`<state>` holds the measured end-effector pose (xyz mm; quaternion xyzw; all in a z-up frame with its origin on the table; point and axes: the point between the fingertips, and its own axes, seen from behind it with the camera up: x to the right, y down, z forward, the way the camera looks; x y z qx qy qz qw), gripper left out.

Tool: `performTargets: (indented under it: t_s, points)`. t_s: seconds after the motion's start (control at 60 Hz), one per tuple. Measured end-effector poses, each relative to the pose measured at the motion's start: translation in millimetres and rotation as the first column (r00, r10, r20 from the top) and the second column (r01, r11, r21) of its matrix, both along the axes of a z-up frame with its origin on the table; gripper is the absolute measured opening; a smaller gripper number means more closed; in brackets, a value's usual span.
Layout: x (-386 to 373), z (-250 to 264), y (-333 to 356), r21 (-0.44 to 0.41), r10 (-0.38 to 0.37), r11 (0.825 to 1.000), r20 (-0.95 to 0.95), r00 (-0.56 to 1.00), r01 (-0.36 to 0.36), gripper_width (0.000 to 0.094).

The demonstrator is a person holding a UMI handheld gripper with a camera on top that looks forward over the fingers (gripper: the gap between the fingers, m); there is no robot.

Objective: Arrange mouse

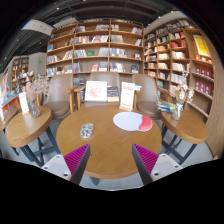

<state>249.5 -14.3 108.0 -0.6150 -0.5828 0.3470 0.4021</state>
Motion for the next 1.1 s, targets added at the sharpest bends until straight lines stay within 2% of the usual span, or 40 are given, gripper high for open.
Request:
performTargets:
  t_s: [0.183, 0.35, 0.617, 1.1]
  points:
    - [-18, -27, -64, -0.018, 0.111, 0.994, 0.041, 0.993, -0.11, 0.0852]
    - [-40, -58, -98, -0.038, 0.143, 0.989, 0.082, 0.986, -0.14, 0.0851]
    - [-97, -97, -113, -0.036, 0.119, 0.993, 0.125, 0.985, -0.115, 0.0852]
    - [-204, -120, -109, -0.066, 0.068, 0.996, 0.178, 0.982, -0.057, 0.085]
